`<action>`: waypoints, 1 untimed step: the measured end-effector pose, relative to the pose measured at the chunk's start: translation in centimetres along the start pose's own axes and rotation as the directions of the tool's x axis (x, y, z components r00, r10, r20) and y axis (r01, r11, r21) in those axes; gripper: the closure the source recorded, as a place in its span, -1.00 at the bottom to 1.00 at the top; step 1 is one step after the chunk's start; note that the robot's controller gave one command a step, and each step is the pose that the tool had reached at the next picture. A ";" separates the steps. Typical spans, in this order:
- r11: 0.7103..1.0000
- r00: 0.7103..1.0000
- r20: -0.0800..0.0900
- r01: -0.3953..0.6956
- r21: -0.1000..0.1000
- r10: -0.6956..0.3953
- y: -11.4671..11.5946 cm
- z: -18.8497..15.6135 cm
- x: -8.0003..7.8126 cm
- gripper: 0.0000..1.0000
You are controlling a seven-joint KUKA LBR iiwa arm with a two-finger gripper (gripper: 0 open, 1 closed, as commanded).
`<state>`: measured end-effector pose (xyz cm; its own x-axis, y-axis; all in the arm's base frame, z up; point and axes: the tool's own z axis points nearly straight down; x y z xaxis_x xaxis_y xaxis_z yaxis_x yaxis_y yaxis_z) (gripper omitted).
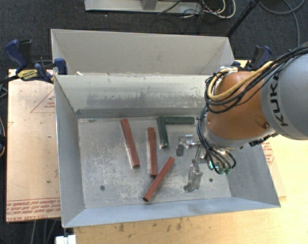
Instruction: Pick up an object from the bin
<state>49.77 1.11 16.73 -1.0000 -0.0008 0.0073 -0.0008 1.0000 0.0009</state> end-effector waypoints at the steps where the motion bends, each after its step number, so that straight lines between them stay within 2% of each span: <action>1: 1.000 1.000 0.007 -0.001 0.000 0.001 0.0 -0.3 -0.2 -1.00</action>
Offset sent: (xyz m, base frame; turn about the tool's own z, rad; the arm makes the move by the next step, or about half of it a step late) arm 0.0415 0.0624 -0.0927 -0.2256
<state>49.95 1.10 17.05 -1.0000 -0.0002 0.0001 -0.0002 1.0000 0.0011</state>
